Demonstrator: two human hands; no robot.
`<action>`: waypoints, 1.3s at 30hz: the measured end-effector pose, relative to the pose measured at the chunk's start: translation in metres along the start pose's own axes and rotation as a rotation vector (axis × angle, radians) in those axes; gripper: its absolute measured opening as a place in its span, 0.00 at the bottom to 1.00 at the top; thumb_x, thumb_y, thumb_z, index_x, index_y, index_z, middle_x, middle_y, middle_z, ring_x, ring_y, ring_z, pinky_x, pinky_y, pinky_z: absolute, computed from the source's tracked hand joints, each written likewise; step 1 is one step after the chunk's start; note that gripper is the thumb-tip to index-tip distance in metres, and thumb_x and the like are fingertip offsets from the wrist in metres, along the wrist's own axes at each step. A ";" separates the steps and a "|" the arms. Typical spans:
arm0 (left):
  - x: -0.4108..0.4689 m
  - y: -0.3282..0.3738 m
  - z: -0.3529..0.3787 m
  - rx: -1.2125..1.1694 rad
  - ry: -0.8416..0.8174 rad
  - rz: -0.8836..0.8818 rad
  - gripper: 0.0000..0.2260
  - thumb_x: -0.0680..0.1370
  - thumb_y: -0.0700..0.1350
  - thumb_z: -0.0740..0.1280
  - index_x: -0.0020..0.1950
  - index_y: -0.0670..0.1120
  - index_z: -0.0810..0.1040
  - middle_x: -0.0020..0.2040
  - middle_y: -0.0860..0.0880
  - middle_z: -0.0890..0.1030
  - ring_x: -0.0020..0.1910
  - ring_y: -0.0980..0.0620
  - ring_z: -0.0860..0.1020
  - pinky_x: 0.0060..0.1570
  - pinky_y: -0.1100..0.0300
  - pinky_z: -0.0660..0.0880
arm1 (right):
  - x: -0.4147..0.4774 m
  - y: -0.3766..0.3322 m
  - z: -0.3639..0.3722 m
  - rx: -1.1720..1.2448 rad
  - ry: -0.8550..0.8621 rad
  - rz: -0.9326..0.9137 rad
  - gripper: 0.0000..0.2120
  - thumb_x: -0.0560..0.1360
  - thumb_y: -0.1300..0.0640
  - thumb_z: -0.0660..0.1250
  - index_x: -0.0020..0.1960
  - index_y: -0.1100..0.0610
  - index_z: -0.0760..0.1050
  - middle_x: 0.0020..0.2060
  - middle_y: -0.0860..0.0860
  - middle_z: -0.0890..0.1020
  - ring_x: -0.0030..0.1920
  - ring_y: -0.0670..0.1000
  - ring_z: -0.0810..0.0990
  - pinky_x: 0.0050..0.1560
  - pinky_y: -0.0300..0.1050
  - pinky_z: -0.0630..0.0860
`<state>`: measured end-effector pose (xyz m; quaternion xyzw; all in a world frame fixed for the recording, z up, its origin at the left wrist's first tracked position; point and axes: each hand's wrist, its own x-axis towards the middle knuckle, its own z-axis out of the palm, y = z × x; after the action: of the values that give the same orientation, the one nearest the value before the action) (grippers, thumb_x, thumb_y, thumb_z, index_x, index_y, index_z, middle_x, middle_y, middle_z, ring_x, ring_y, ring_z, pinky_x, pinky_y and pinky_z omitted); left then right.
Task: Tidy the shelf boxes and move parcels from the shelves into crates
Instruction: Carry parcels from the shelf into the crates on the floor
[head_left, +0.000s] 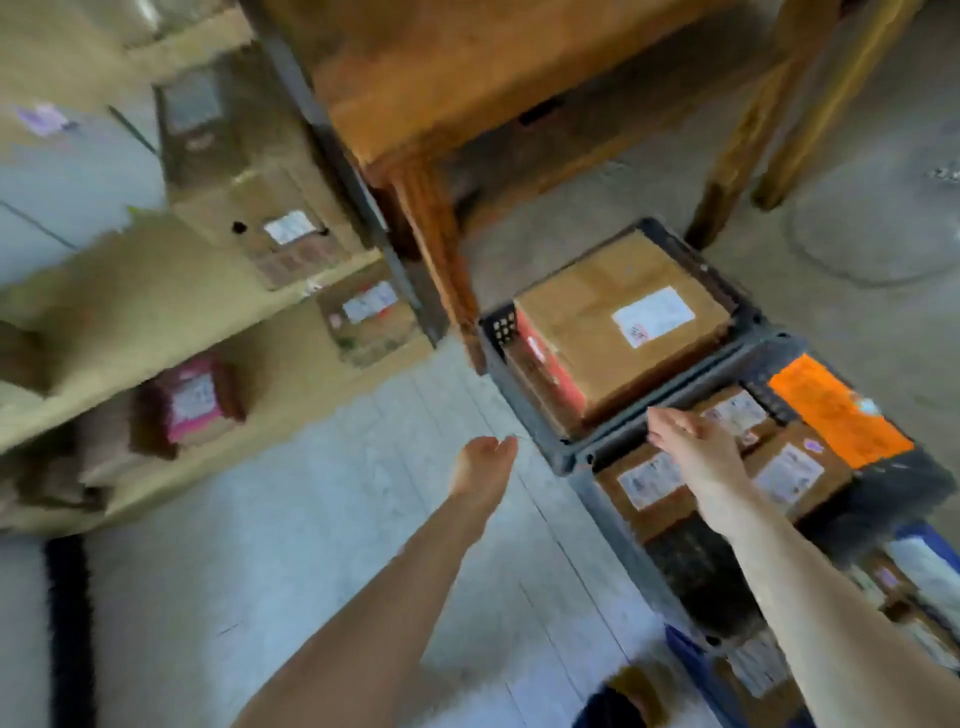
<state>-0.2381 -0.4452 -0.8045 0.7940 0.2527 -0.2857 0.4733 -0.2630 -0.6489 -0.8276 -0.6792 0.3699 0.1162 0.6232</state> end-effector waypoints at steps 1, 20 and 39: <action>0.006 -0.007 -0.042 -0.066 0.036 0.002 0.14 0.78 0.48 0.60 0.33 0.50 0.65 0.32 0.51 0.67 0.31 0.53 0.67 0.30 0.61 0.60 | -0.006 -0.015 0.040 -0.029 -0.035 -0.039 0.11 0.75 0.53 0.65 0.49 0.61 0.77 0.53 0.60 0.81 0.59 0.58 0.77 0.54 0.53 0.73; 0.286 -0.306 -0.506 -0.272 0.464 -0.174 0.16 0.77 0.47 0.62 0.59 0.37 0.76 0.55 0.37 0.80 0.56 0.39 0.77 0.44 0.55 0.72 | 0.021 0.036 0.676 -0.472 -0.351 -0.255 0.18 0.75 0.55 0.66 0.60 0.64 0.74 0.58 0.57 0.79 0.59 0.54 0.76 0.52 0.41 0.69; 0.573 -0.440 -0.525 -0.687 0.602 0.234 0.09 0.74 0.48 0.65 0.49 0.43 0.74 0.41 0.50 0.76 0.37 0.54 0.72 0.43 0.58 0.68 | 0.194 0.178 0.910 -0.153 -0.473 -0.363 0.20 0.77 0.54 0.62 0.68 0.57 0.67 0.60 0.50 0.74 0.60 0.49 0.73 0.64 0.44 0.66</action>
<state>-0.0148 0.2865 -1.2647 0.6622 0.3675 0.1127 0.6432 0.0331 0.1396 -1.2617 -0.7332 0.0774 0.1851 0.6498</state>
